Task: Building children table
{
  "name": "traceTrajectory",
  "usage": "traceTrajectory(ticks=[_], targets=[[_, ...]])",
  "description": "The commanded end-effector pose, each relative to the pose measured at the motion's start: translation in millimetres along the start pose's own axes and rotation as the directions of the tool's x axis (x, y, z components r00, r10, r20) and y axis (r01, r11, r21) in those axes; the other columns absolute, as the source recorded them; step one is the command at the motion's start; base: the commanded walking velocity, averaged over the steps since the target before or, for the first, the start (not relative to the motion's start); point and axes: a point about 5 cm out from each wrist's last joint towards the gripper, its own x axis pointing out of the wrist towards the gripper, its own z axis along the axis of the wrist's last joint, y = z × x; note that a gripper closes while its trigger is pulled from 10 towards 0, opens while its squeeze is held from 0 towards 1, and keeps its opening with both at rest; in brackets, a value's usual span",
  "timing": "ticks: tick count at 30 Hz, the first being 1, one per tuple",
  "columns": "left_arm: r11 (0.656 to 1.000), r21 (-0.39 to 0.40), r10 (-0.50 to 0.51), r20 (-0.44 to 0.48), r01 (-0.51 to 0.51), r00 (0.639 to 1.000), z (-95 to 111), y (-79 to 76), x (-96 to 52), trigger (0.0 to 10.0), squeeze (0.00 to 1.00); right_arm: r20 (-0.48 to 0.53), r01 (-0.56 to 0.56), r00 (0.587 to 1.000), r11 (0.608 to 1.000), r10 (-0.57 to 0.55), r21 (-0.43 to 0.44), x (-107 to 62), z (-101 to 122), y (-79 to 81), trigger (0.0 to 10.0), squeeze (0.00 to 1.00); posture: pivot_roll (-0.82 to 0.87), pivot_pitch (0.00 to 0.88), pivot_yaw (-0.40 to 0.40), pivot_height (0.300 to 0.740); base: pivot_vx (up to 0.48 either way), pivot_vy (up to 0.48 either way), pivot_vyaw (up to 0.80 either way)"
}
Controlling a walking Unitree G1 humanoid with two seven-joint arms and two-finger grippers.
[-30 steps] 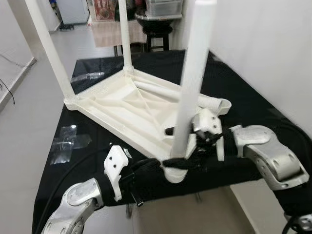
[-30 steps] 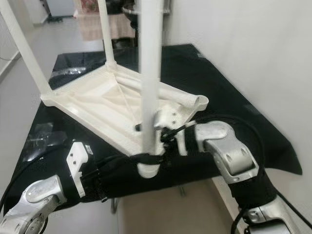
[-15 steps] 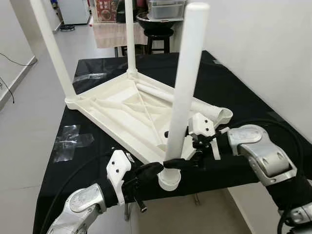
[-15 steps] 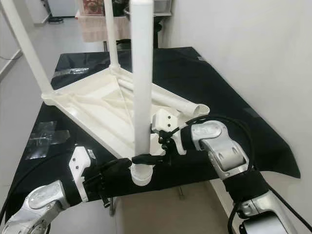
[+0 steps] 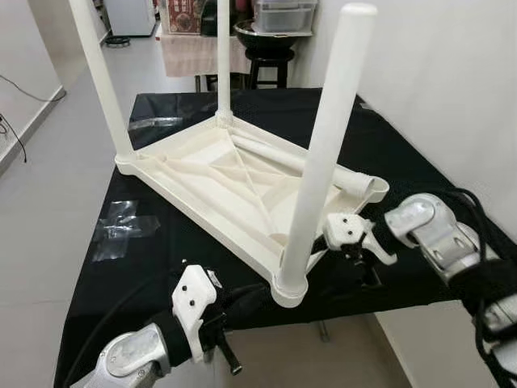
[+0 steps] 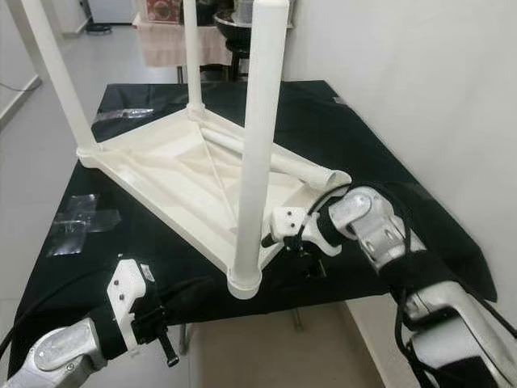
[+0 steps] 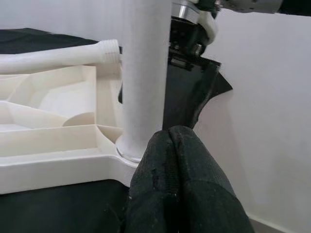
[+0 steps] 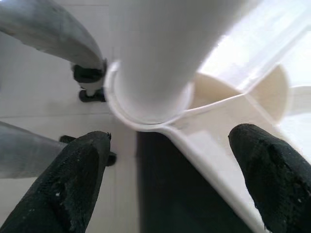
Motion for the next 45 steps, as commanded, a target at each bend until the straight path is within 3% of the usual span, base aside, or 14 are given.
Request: traceTrajectory(ticks=[1,3,7,16,17,19,20,21,22,23,38,42,44,45], targets=[[1.0,0.004,-0.006,-0.033,0.006,0.999,-2.5,-1.7,-2.5,10.0,0.0,-0.014,-0.014,1.0,1.0,0.013,-0.012,2.7,-2.0,0.7,10.0,0.0,0.03,0.136,-0.085,0.74,0.0,0.0,0.0],[1.0,0.003,0.011,-0.039,-0.011,0.999,-1.5,-3.9,-6.6,10.0,0.0,-0.066,0.078,0.994,0.996,-0.081,-0.049,16.2,-1.2,-10.8,10.0,0.0,0.04,0.165,-0.088,0.74,0.0,0.0,0.0],[0.999,0.006,0.039,-0.048,-0.039,0.998,-0.3,-4.1,-10.7,10.0,0.0,-0.163,0.093,0.98,0.987,-0.114,-0.13,34.8,-4.3,-16.3,10.0,0.0,0.05,0.174,-0.087,0.74,0.0,0.0,0.0],[0.997,0.017,0.077,-0.064,-0.076,0.995,0.6,-1.5,-16.3,10.0,0.0,-0.236,0.147,0.951,0.964,-0.199,-0.221,41.9,-0.9,-30.0,10.0,0.0,0.06,0.188,-0.095,0.74,0.0,0.0,0.0],[0.997,0.017,0.082,-0.066,-0.082,0.994,0.7,-1.5,-17.4,10.0,0.0,-0.246,0.15,0.947,0.961,-0.207,-0.231,40.2,-0.8,-32.0,6.2,0.0,0.06,0.191,-0.099,0.74,0.0,0.0,0.0],[0.996,0.018,0.086,-0.068,-0.085,0.994,0.9,-1.6,-18.1,10.0,0.0,-0.254,0.151,0.944,0.96,-0.211,-0.238,39.1,-1.1,-33.1,6.2,0.0,0.06,0.191,-0.099,0.74,0.0,0.0,0.0],[0.996,0.018,0.09,-0.069,-0.089,0.994,1.0,-1.6,-18.6,10.0,0.0,-0.262,0.152,0.941,0.959,-0.215,-0.241,36.8,-1.4,-34.6,7.5,0.0,0.06,0.191,-0.101,0.74,0.0,0.0,0.0],[0.996,0.018,0.093,-0.069,-0.092,0.993,1.1,-1.6,-18.8,10.0,0.0,-0.269,0.155,0.938,0.957,-0.221,-0.244,33.8,-1.4,-36.2,3.7,0.0,0.06,0.193,-0.103,0.74,0.0,0.0,0.0],[0.995,0.018,0.095,-0.07,-0.094,0.993,1.3,-1.7,-19.0,10.0,0.0,-0.273,0.156,0.935,0.956,-0.224,-0.248,31.5,-1.4,-37.7,2.6,0.0,0.06,0.193,-0.103,0.74,0.0,0.0,0.0],[0.995,0.018,0.097,-0.071,-0.096,0.993,1.2,-1.8,-19.1,10.0,0.0,-0.277,0.146,0.936,0.957,-0.216,-0.251,29.5,-1.2,-38.1,0.0,0.0,0.06,0.192,-0.101,0.74,0.0,0.0,0.0],[0.994,0.027,0.105,-0.069,-0.103,0.992,2.4,0.2,-15.1,10.0,0.0,-0.179,0.162,0.961,0.952,-0.212,-0.26,47.2,15.4,-41.2,0.0,0.0,0.05,0.188,-0.109,0.74,0.0,0.0,0.0],[0.994,0.033,0.105,-0.069,-0.103,0.992,1.9,0.8,-13.4,10.0,0.0,0.002,0.314,0.948,0.937,-0.318,-0.15,58.4,41.5,-52.6,0.0,0.0,0.05,0.187,-0.112,0.74,0.0,0.0,0.0],[0.994,0.033,0.105,-0.069,-0.103,0.992,1.9,0.8,-13.4,10.0,0.0,0.002,0.314,0.948,0.937,-0.318,-0.15,58.4,41.5,-52.6,0.0,0.0,0.05,0.187,-0.112,0.74,0.0,0.0,0.0],[0.994,0.033,0.102,-0.07,-0.1,0.992,1.8,0.3,-12.8,10.0,0.0,0.056,0.337,0.941,0.937,-0.333,-0.094,62.8,50.4,-55.0,0.0,0.0,0.05,0.187,-0.112,0.74,0.0,0.0,0.0]])
